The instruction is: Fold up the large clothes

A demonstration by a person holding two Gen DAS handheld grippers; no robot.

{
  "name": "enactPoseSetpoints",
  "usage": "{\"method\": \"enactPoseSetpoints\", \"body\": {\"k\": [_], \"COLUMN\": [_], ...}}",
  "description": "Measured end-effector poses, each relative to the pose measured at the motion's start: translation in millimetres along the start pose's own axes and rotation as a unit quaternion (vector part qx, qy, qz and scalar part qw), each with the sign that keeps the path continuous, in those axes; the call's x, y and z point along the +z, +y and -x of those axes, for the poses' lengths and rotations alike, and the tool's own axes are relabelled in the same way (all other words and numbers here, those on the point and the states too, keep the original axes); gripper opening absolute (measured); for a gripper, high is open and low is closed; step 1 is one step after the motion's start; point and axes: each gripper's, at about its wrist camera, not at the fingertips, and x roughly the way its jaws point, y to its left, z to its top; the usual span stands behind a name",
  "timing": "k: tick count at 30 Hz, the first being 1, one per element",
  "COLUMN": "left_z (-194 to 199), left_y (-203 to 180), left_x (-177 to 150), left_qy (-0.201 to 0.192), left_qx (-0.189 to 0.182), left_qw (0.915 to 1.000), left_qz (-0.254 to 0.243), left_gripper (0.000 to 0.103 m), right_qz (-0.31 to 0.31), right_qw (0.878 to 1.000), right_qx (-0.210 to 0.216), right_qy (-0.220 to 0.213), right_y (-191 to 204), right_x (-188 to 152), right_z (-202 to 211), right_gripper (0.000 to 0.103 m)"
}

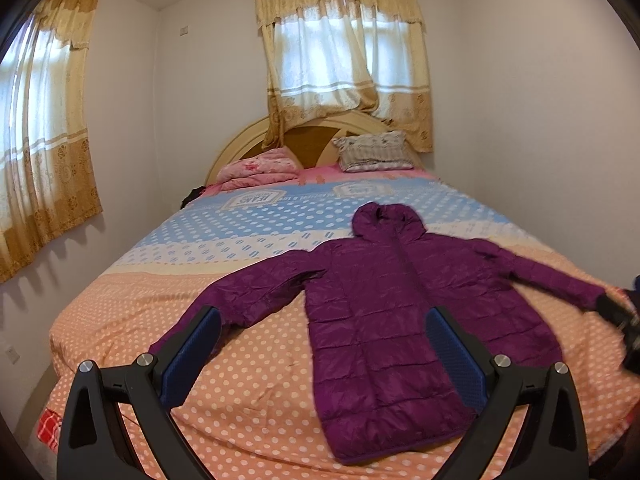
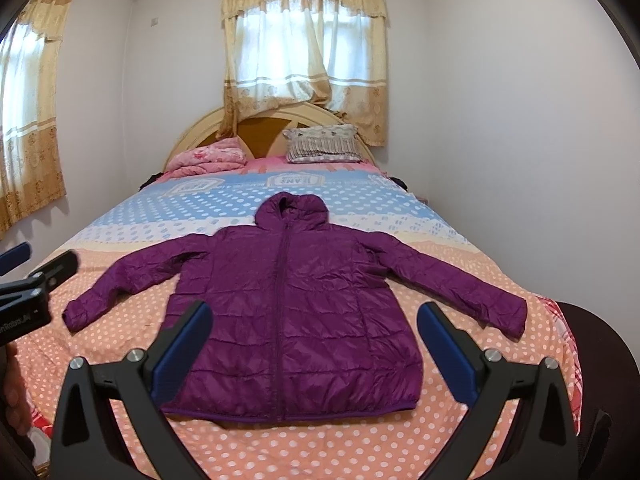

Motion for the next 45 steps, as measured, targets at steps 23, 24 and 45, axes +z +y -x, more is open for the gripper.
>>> {"method": "enactPoseSetpoints", "body": {"k": [23,24,45], "left_z": [-208.9,-211.8,-234.7], "left_y": [1.2,2.5,34.7], "left_x": [-44.5,-44.6,-11.7], "left_qy": [0.114,0.118,0.105], "left_qx": [0.06,0.062,0.073], "left_qw": [0.9901,0.9895,0.9898], "left_qz": [-0.055,-0.057,-0.063], "left_gripper": [0.102,0.102,0.102], "right_qz": [-0.201,-0.202,-0.077], "right_qw": [0.931,0.929,0.969], "right_qx": [-0.224,-0.224,-0.169], "right_qy": [0.207,0.214,0.16], "right_y": [-281.9,-284.4,-230.7], "right_x": [-42.6,-43.7,53.4], "right_z": [-193.9,-198.0,-186.1], "right_gripper": [0.079,0.072,0.01]}}
